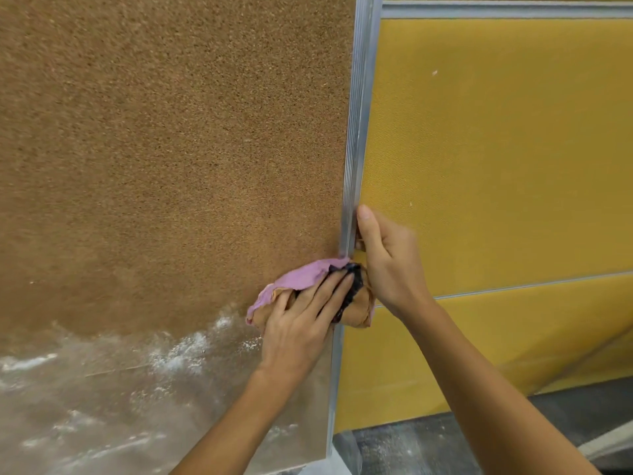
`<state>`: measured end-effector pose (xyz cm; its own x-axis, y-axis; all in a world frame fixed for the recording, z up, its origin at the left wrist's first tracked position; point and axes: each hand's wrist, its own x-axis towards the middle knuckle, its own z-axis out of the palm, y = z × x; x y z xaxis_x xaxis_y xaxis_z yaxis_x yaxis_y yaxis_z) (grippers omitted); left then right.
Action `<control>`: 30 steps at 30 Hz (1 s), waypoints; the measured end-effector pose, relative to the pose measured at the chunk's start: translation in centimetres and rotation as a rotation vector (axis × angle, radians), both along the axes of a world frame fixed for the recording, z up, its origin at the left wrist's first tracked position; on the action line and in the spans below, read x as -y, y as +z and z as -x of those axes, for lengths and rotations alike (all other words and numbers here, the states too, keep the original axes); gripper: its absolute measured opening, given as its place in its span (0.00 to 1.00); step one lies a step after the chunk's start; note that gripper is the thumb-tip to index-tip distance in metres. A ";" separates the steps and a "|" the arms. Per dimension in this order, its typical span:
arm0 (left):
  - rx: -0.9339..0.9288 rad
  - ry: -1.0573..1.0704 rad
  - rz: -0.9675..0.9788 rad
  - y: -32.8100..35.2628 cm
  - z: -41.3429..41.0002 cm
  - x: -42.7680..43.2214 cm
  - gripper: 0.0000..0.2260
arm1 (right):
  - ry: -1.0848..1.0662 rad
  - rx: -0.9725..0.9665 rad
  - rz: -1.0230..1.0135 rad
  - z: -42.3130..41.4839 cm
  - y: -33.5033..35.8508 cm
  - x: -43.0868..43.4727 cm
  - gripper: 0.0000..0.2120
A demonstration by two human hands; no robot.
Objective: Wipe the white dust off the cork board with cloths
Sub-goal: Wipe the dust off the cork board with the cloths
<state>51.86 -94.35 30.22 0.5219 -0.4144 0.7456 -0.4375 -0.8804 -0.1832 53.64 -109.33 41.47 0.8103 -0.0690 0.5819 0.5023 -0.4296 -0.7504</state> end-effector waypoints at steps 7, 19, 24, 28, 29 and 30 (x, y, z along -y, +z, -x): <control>-0.086 -0.023 0.194 3.8 2.3 1.8 0.26 | -0.395 0.069 -0.212 6.0 -5.1 -2.3 0.13; -0.157 0.131 0.343 5.2 2.8 5.3 0.24 | -0.486 0.054 -0.197 8.9 -7.5 -2.9 0.20; -0.267 0.029 0.371 4.7 3.3 3.8 0.24 | -0.387 0.078 -0.311 10.6 -8.9 -3.9 0.11; -0.366 -0.113 0.358 6.0 3.3 1.6 0.26 | -0.248 -0.009 -0.406 10.6 -9.8 -6.1 0.22; -0.387 -0.132 0.332 6.1 3.3 1.0 0.26 | -0.200 -0.025 -0.413 10.3 -9.8 -6.6 0.25; -0.406 -0.150 0.302 6.3 3.1 0.3 0.27 | -0.156 -0.031 -0.400 10.0 -9.8 -7.0 0.27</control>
<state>48.78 -94.64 36.48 0.7449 -0.3049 0.5935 -0.5460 -0.7897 0.2796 43.60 -102.36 31.71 0.7890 -0.4072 0.4600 0.4289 -0.1711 -0.8870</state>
